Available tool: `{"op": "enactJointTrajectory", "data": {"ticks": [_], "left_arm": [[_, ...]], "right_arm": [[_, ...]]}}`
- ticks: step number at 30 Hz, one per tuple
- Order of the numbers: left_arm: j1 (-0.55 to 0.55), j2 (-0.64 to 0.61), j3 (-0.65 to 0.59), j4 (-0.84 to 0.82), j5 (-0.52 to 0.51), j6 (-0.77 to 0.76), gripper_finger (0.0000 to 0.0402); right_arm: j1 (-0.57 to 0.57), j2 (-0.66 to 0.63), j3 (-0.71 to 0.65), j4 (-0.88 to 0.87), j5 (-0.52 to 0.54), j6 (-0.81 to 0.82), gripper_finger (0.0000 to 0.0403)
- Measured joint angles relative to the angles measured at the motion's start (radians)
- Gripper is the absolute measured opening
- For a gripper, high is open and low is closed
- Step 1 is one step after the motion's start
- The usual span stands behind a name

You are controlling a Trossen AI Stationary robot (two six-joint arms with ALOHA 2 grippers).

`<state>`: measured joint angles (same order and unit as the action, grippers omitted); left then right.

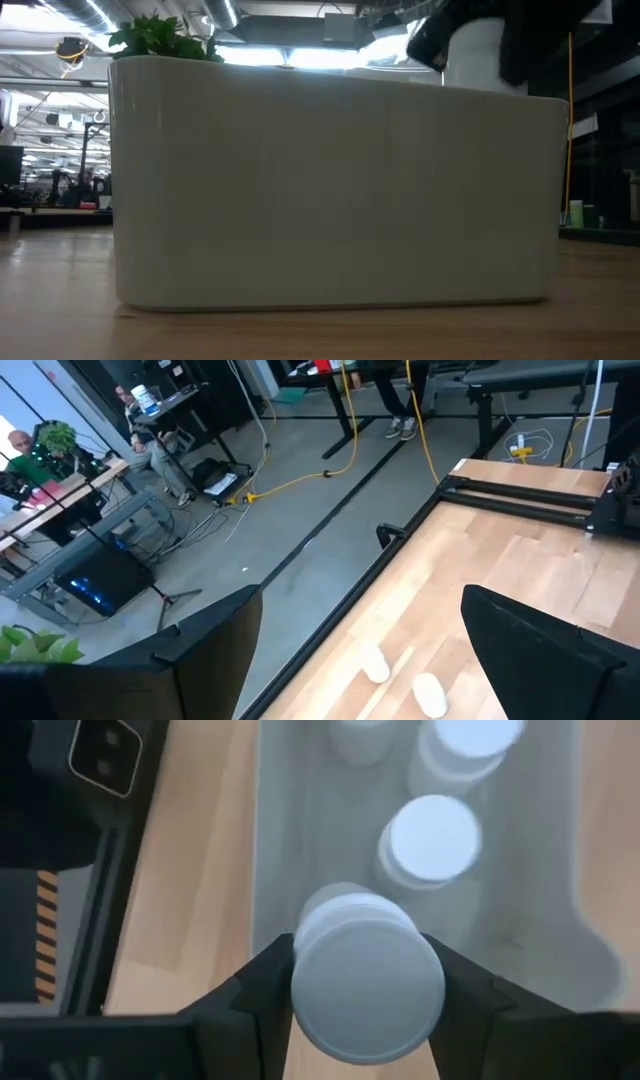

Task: Pick and place pill bottles into a basket
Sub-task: Put the white medicine bottle into the gray bin

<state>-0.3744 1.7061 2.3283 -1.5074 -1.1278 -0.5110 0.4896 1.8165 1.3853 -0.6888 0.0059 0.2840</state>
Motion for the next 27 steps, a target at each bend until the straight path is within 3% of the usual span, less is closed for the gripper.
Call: {"op": "enactJointTrajectory", "data": {"ticks": [21, 27], "left_arm": [[0.0, 0.0, 0.0, -0.004, 0.003, 0.0, 0.0336], [0.0, 0.0, 0.0, -0.004, 0.008, 0.0, 0.0336]], "right_arm": [[-0.035, 0.11, 0.0, 0.0, -0.062, -0.003, 0.0167], [-0.035, 0.11, 0.0, -0.001, -0.062, 0.031, 0.0273]]}}
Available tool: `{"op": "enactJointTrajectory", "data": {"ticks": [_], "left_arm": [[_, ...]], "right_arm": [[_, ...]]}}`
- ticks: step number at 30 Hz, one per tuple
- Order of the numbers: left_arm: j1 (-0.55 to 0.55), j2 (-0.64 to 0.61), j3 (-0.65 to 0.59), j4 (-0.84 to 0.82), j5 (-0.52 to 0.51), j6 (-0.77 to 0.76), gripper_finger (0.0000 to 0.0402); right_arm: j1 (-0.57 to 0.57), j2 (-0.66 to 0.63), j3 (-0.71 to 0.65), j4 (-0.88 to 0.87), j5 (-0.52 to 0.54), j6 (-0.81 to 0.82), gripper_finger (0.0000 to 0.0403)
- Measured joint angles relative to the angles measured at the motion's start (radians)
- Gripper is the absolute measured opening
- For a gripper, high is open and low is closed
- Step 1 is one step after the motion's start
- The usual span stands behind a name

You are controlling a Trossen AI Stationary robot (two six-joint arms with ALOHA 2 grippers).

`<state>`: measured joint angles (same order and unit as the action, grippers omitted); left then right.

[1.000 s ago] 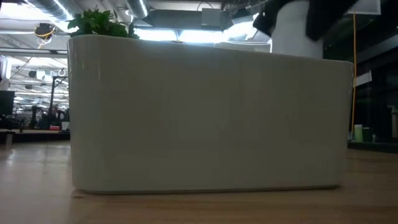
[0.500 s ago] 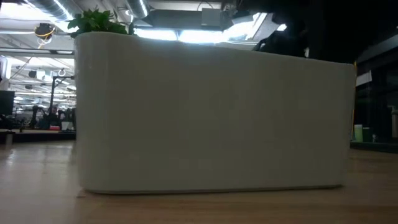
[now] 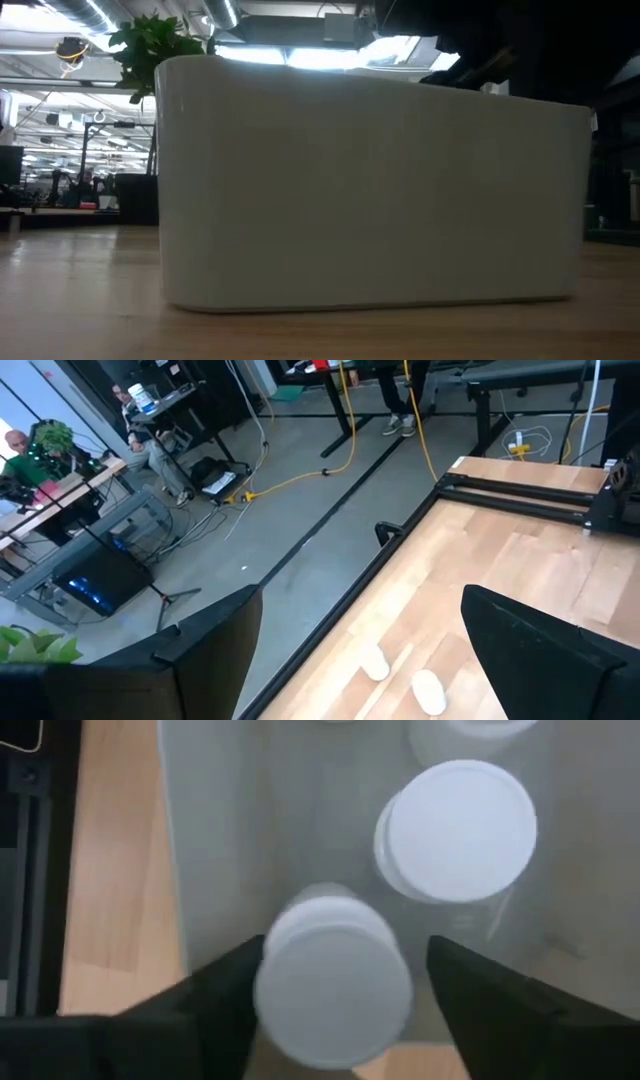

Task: Pick and place pill bottles into a basket
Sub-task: Put the white medicine bottle into the gray bin

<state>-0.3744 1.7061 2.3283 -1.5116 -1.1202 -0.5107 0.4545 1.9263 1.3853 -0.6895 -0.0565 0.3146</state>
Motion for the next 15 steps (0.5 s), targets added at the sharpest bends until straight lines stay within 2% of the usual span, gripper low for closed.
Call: {"op": "enactJointTrajectory", "data": {"ticks": [2, 5, 10, 15], "left_arm": [[0.0, 0.0, 0.0, 0.0, 0.004, 0.0, 0.0336], [0.0, 0.0, 0.0, -0.001, 0.007, 0.0, 0.0336], [0.0, 0.0, 0.0, -0.003, 0.007, 0.0, 0.0336], [0.0, 0.0, 0.0, -0.005, 0.007, 0.0, 0.0336]], "right_arm": [[0.0, 0.0, 0.0, 0.0, 0.0, 0.012, 0.0305], [0.0, 0.0, 0.001, -0.001, 0.0, 0.024, 0.033], [0.0, 0.0, 0.035, -0.026, 0.002, 0.022, 0.0334], [0.0, 0.0, 0.125, -0.142, 0.01, 0.014, 0.0332]]}}
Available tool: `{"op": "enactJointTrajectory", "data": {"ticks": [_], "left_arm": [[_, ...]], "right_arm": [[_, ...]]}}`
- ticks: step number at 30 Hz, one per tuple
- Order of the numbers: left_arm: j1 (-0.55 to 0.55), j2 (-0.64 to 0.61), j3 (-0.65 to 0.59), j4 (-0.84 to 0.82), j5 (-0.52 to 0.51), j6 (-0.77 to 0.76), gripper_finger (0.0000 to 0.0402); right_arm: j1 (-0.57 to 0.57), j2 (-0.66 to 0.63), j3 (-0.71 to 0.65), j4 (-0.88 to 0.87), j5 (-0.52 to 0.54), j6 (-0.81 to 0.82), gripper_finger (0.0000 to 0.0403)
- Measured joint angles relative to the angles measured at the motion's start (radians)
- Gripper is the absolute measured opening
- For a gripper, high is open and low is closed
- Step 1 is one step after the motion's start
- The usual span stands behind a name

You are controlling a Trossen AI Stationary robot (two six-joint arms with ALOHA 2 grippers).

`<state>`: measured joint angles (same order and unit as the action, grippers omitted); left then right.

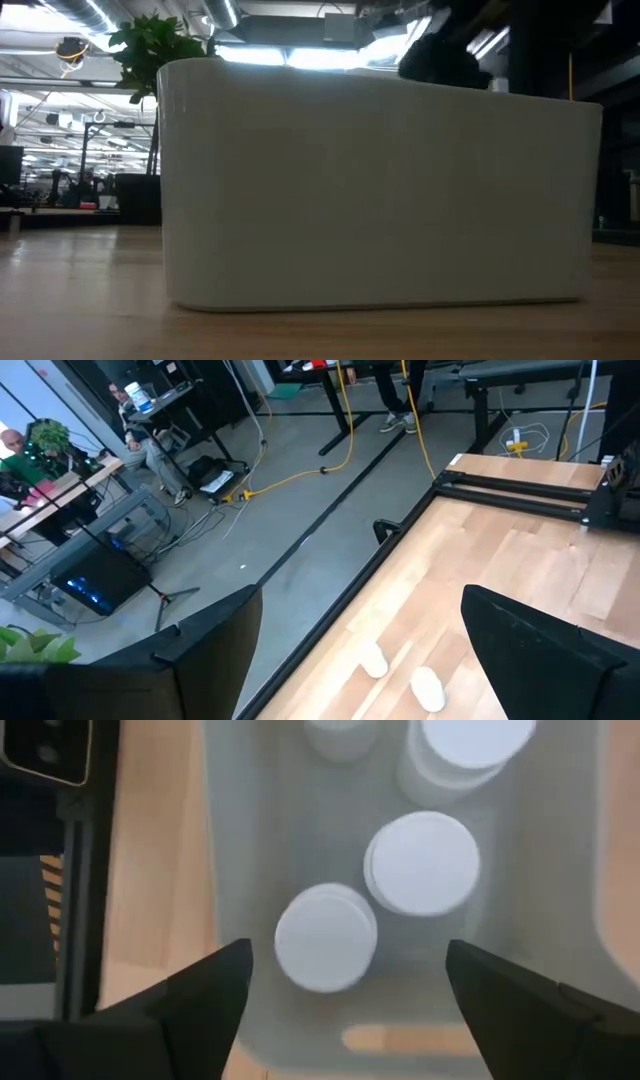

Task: Pick and place pill bottles into a basket
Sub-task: Put the white medicine bottle into the gray bin

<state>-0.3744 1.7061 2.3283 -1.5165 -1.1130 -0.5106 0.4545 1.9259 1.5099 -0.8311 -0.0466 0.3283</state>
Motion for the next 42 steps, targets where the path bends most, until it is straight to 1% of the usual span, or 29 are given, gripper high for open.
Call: {"op": "enactJointTrajectory", "data": {"ticks": [4, 6, 8, 10, 12, 14, 18, 20, 22, 25, 27, 29, 31, 33, 36, 39, 42], "left_arm": [[0.0, 0.0, 0.0, -0.014, 0.001, 0.0, 0.0336], [0.0, 0.0, 0.0, -0.018, 0.009, 0.0, 0.0336], [0.0, 0.0, 0.0, -0.021, 0.016, 0.0, 0.0336], [0.0, 0.0, 0.0, -0.027, 0.016, 0.0, 0.0336], [0.0, 0.0, 0.0, -0.029, 0.034, 0.0, 0.0336], [0.002, 0.0, -0.009, -0.03, 0.064, 0.01, 0.0336], [0.01, 0.003, -0.016, -0.056, 0.117, 0.027, 0.0336], [0.026, 0.005, -0.015, -0.056, 0.145, 0.036, 0.0336], [0.045, 0.008, -0.016, -0.056, 0.168, 0.039, 0.0336], [0.084, 0.007, -0.016, -0.056, 0.195, 0.092, 0.0336], [0.117, 0.007, -0.035, -0.041, 0.185, 0.106, 0.0336], [0.166, 0.006, -0.076, -0.009, 0.199, 0.109, 0.0336], [0.217, 0.006, -0.131, 0.0, 0.246, 0.114, 0.0336], [0.268, 0.005, -0.213, 0.056, 0.288, 0.127, 0.0336], [0.327, 0.008, -0.386, 0.228, 0.398, 0.218, 0.0336], [0.373, 0.01, -0.545, 0.437, 0.499, 0.309, 0.0336], [0.422, 0.009, -0.674, 0.637, 0.602, 0.352, 0.0336]], "right_arm": [[0.0, 0.0, 0.099, -0.153, 0.006, -0.01, 0.0332], [0.0, 0.0, 0.153, -0.246, 0.033, -0.021, 0.0332], [0.0, 0.0, 0.208, -0.341, 0.081, -0.045, 0.0332], [-0.005, -0.005, 0.26, -0.406, 0.157, -0.076, 0.0333], [-0.025, -0.018, 0.3, -0.409, 0.243, -0.119, 0.0333], [-0.06, -0.04, 0.325, -0.362, 0.311, -0.167, 0.0333], [-0.166, -0.095, 0.337, -0.279, 0.326, -0.228, 0.0333], [-0.228, -0.123, 0.334, -0.305, 0.343, -0.23, 0.0333], [-0.287, -0.157, 0.333, -0.364, 0.399, -0.222, 0.0333], [-0.364, -0.218, 0.332, -0.402, 0.501, -0.206, 0.0333], [-0.4, -0.262, 0.332, -0.406, 0.538, -0.204, 0.0333], [-0.423, -0.312, 0.331, -0.408, 0.561, -0.202, 0.0333], [-0.437, -0.363, 0.324, -0.406, 0.595, -0.207, 0.0333], [-0.45, -0.423, 0.294, -0.404, 0.637, -0.225, 0.0333], [-0.47, -0.518, 0.227, -0.382, 0.677, -0.23, 0.0333], [-0.487, -0.611, 0.143, -0.352, 0.68, -0.234, 0.0333], [-0.501, -0.699, 0.059, -0.322, 0.679, -0.267, 0.0333]]}}
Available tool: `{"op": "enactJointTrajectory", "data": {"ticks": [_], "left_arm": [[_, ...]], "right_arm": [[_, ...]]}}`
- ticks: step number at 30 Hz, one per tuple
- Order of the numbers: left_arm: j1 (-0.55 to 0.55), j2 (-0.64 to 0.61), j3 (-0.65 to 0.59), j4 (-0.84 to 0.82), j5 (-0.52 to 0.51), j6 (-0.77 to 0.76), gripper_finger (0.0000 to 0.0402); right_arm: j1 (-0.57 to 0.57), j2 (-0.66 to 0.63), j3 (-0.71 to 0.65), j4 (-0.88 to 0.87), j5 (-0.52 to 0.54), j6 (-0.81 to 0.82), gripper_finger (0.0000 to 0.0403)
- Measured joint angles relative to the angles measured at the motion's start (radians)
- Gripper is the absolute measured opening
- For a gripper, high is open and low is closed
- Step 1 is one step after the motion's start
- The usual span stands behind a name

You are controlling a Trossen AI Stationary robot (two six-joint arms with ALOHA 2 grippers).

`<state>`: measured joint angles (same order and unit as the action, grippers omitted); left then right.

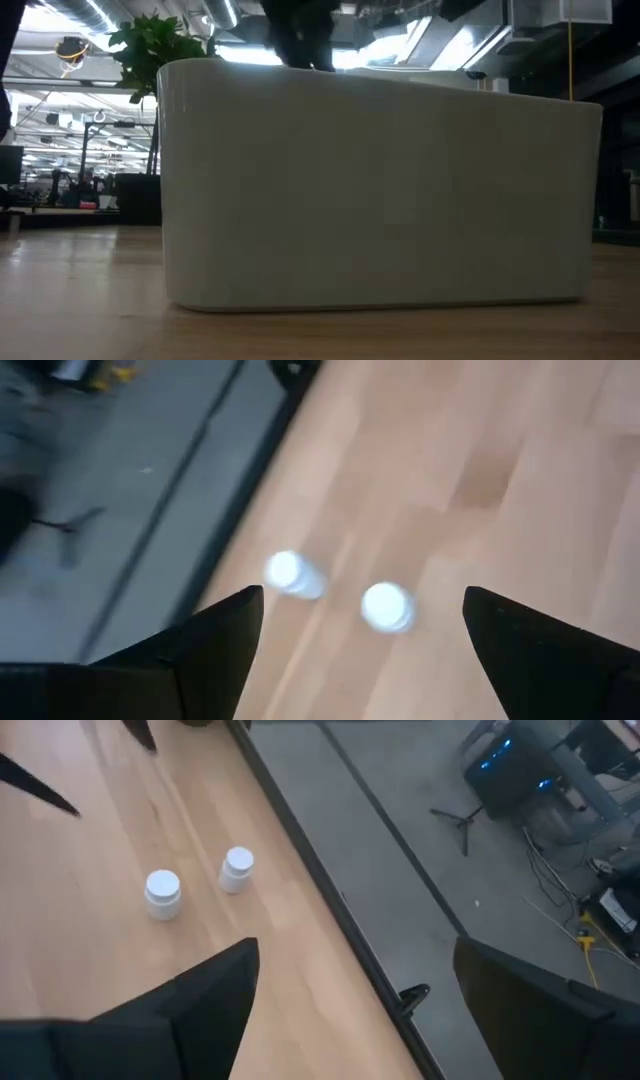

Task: Pick and place pill bottles into a basket
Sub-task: Put the white medicine bottle into the gray bin

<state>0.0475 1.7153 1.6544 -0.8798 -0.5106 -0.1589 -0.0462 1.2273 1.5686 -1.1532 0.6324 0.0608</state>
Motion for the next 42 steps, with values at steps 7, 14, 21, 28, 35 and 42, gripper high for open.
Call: {"op": "enactJointTrajectory", "data": {"ticks": [7, 14, 21, 28, 35, 42], "left_arm": [[0.106, 0.0, -0.141, 0.25, 0.254, -0.063, 0.0336], [0.153, 0.001, -0.208, 0.295, 0.296, -0.017, 0.0336], [0.166, 0.018, -0.306, 0.337, 0.322, -0.035, 0.0336], [0.165, 0.019, -0.39, 0.471, 0.388, -0.067, 0.0336], [0.18, 0.06, -0.39, 0.474, 0.439, -0.09, 0.0342], [0.193, 0.125, -0.388, 0.497, 0.492, -0.118, 0.0369]], "right_arm": [[-0.021, -0.149, -0.147, 0.135, -0.001, -0.112, 0.0333], [-0.056, -0.202, -0.169, 0.217, -0.005, -0.243, 0.0333], [-0.09, -0.205, -0.169, 0.222, -0.028, -0.301, 0.0333], [-0.117, -0.204, -0.169, 0.222, -0.086, -0.339, 0.0333], [-0.129, -0.204, -0.169, 0.222, -0.111, -0.384, 0.0333], [-0.129, -0.204, -0.169, 0.217, -0.117, -0.388, 0.0333]]}}
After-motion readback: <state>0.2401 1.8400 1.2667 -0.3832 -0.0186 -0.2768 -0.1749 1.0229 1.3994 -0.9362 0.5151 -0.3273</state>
